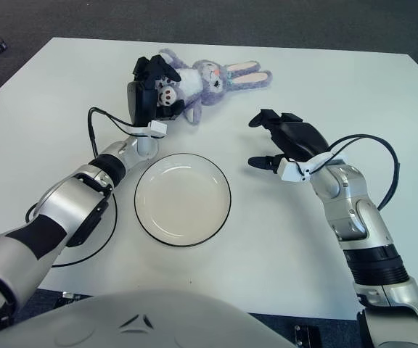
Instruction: Put the doll into the plate.
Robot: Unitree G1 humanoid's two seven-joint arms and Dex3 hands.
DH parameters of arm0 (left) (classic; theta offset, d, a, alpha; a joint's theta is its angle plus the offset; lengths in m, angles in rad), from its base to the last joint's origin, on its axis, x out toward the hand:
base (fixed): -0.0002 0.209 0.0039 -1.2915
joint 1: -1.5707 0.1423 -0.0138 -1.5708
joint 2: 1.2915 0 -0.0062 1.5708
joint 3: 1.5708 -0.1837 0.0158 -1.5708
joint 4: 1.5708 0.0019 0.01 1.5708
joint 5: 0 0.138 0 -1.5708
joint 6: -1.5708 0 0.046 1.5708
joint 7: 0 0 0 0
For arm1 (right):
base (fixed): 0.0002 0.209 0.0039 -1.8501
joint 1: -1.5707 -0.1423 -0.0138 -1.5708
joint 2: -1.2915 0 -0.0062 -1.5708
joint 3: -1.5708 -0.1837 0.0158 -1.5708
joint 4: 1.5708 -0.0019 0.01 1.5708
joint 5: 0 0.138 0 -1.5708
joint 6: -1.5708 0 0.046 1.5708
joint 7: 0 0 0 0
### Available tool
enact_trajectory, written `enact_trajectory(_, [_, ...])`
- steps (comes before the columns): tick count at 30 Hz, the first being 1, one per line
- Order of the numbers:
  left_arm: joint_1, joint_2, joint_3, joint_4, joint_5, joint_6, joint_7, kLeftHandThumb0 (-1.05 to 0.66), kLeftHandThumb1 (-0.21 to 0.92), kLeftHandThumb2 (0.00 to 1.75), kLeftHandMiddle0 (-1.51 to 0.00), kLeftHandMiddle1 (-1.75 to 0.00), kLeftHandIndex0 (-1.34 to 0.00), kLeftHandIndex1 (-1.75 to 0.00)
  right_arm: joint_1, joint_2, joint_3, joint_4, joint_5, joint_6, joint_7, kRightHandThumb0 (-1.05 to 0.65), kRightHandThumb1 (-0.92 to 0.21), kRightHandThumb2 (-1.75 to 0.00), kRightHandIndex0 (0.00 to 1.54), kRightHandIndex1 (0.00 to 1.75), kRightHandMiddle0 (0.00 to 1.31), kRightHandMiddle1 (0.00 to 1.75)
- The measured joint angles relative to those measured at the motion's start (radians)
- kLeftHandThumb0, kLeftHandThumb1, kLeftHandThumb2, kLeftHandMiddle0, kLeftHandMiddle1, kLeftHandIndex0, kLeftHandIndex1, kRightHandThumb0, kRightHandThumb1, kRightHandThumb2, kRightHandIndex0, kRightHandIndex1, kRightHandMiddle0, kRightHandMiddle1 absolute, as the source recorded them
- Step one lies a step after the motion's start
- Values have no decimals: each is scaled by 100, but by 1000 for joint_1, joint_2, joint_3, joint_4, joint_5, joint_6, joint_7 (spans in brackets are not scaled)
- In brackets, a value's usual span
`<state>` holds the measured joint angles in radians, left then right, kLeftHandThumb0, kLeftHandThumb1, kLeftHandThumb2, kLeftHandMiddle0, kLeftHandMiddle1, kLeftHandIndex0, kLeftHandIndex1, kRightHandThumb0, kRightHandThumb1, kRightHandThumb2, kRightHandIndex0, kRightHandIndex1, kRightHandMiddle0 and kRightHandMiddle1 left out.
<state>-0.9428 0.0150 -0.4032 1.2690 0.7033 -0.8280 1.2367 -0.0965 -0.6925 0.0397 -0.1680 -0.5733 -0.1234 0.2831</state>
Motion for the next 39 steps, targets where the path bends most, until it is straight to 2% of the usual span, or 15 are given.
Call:
enact_trajectory(11, [0,8,-38,0,52,3,89,0,8,157,-82,-167,-56,-175,9,0,-4,2,3,-8,0,-66,-91,-55,14,82,0,98])
enact_trajectory(18, [0,20,-43,0,52,-16,94,0,4,163,-83,-171,-59,-175,15,0,-7,7,6,-20,-1,-69,-92,-55,14,80,0,98])
enact_trajectory(30, [23,60,13,-48,-48,-135,-91,0,-6,174,-89,-174,-66,-175,20,-1,-7,8,-1,-27,-1,-67,-91,-55,14,79,0,99])
enact_trajectory(34, [48,69,54,-81,-120,-209,-194,0,-6,175,-89,-174,-67,-175,21,-6,-8,13,-2,-42,-1,-69,-91,-55,15,79,0,97])
enact_trajectory(39, [87,65,121,-114,-271,-272,-392,0,-7,175,-90,-173,-68,-175,21,-14,-11,16,-2,-55,-1,-70,-92,-54,15,79,0,96])
